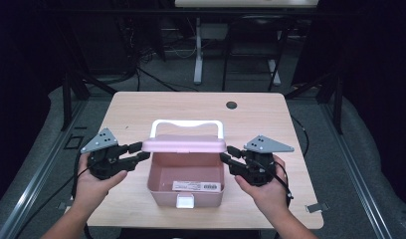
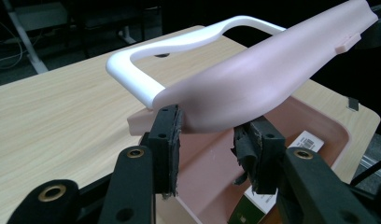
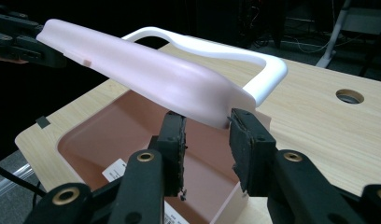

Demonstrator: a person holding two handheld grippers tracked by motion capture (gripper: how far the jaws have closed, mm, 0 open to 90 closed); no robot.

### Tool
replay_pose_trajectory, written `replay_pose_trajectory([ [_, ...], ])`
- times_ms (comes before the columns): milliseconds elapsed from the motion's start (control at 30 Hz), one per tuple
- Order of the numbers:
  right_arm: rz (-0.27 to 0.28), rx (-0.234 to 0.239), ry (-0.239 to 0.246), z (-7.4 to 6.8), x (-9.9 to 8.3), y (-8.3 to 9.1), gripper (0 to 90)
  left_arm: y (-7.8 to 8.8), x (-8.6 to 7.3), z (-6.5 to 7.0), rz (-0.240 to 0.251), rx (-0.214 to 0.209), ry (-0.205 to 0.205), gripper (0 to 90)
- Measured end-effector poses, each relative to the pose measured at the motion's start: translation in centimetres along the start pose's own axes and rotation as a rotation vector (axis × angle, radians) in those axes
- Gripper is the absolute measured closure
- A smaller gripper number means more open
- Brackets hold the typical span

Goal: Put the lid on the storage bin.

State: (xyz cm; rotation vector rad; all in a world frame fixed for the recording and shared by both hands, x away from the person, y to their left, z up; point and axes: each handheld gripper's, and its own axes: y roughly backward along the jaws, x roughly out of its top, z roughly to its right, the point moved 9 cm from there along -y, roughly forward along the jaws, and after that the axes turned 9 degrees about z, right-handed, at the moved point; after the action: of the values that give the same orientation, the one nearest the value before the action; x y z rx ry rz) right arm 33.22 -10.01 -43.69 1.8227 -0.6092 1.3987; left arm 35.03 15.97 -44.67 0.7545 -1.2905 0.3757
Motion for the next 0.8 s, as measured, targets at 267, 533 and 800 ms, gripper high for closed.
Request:
replay_pose_trajectory([
  [267, -0.006, 0.012, -0.013, -0.3, -1.1, 0.4, 65.5, 0.4, -1.0, 0.5, -0.003, -0.006, -0.004, 61.2],
  [533, -0.009, 0.018, -0.015, -0.7, -2.3, 0.8, 65.3, 0.8, -2.1, 1.0, -0.002, -0.014, 0.012, 61.1],
  [800, -0.017, 0.033, -0.022, -0.7, -2.9, 1.0, 65.6, 1.1, -2.7, 1.2, -0.006, -0.019, 0.014, 63.1],
])
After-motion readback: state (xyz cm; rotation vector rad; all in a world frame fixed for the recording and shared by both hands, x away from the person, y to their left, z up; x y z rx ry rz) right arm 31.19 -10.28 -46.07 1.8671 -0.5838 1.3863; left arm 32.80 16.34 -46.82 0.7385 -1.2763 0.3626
